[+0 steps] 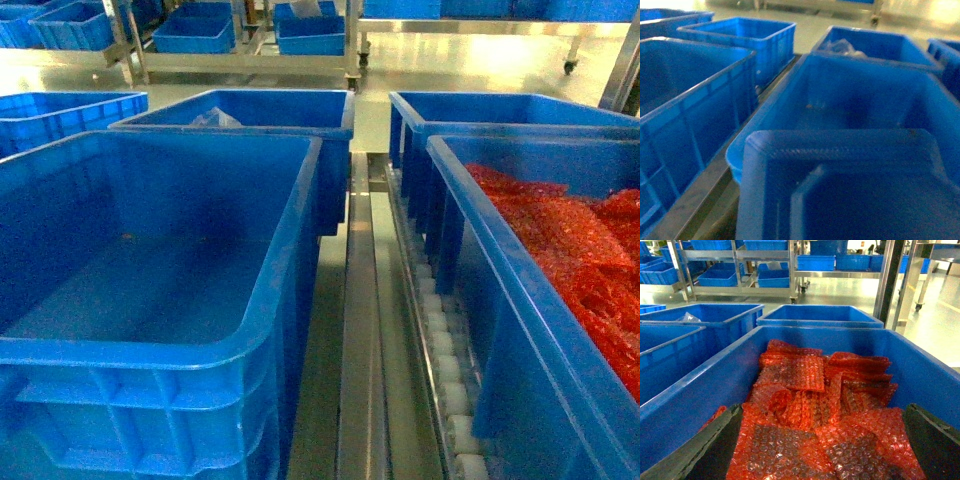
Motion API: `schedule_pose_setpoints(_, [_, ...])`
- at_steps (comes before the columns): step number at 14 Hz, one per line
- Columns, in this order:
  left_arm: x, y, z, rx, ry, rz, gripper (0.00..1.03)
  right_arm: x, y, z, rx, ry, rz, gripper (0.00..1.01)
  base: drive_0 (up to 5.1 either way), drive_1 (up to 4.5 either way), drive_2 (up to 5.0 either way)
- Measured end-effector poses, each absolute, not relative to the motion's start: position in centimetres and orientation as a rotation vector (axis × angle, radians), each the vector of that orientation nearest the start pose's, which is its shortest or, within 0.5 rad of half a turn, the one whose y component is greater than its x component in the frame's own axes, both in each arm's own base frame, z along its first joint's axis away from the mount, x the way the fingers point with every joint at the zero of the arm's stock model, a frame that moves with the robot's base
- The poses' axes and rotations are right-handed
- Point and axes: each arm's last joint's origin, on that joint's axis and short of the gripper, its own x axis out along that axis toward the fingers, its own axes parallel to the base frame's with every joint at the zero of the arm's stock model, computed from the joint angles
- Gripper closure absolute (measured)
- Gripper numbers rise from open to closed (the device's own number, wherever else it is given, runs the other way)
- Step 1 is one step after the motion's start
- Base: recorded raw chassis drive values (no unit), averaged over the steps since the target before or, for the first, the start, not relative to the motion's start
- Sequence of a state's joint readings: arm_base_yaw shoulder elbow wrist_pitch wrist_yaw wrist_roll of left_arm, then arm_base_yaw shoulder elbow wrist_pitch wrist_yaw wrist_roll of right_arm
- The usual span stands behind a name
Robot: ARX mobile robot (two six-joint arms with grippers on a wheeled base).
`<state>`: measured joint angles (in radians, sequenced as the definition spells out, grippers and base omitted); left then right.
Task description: Pick blue part to blue bin on bottom shelf
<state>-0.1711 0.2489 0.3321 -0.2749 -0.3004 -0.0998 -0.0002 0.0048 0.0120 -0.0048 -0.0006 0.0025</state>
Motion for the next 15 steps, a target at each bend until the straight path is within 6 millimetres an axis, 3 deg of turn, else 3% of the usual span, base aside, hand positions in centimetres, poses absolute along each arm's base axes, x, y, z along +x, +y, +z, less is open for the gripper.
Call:
schedule_pose_setpoints(1, [9.9, -1.2, 23.1, -0.011, 0.249, 0.207, 0.60, 9.7, 0.0, 16.7, 0.002, -0.002, 0.000, 0.03, 0.0, 0.00, 0.0])
schedule_pose_setpoints(3, [12.2, -1.2, 24.3, -0.044, 0.179, 0.237, 0.60, 9.7, 0.0, 16.7, 0.002, -0.002, 0.000, 0.03, 0.0, 0.00, 0.0])
schedule_pose_setpoints(7, [22.8, -5.2, 25.1, -0.039, 0.195, 0.068, 0.60, 9.7, 0.0, 16.7, 0.002, -0.002, 0.000, 0.03, 0.0, 0.00, 0.0])
schedule_pose_setpoints(8, [24.5, -5.9, 24.6, -0.035, 0.224, 0.075, 0.53, 9.7, 0.0, 16.7, 0.002, -0.002, 0.000, 0.03, 0.0, 0.00, 0.0])
schedule_pose_setpoints(9, [24.8, -6.0, 23.6, -0.021, 0.269, 0.076, 0.41, 9.7, 0.0, 16.7, 0.002, -0.002, 0.000, 0.03, 0.0, 0.00, 0.0])
schedule_pose_setpoints(11, [24.7, -6.0, 23.8, -0.026, 0.256, 0.075, 0.12, 9.7, 0.0, 16.7, 0.002, -0.002, 0.000, 0.03, 0.0, 0.00, 0.0])
schedule_pose_setpoints(12, [24.7, -6.0, 23.7, -0.025, 0.258, 0.075, 0.03, 9.7, 0.0, 16.7, 0.002, -0.002, 0.000, 0.03, 0.0, 0.00, 0.0])
schedule_pose_setpoints(13, [24.7, -5.7, 23.7, -0.050, 0.128, 0.031, 0.13, 9.7, 0.0, 16.7, 0.002, -0.002, 0.000, 0.03, 0.0, 0.00, 0.0])
schedule_pose_setpoints(15, [21.7, -3.8, 21.8, -0.024, 0.007, 0.004, 0.40, 9.7, 0.0, 16.7, 0.002, -0.002, 0.000, 0.03, 0.0, 0.00, 0.0])
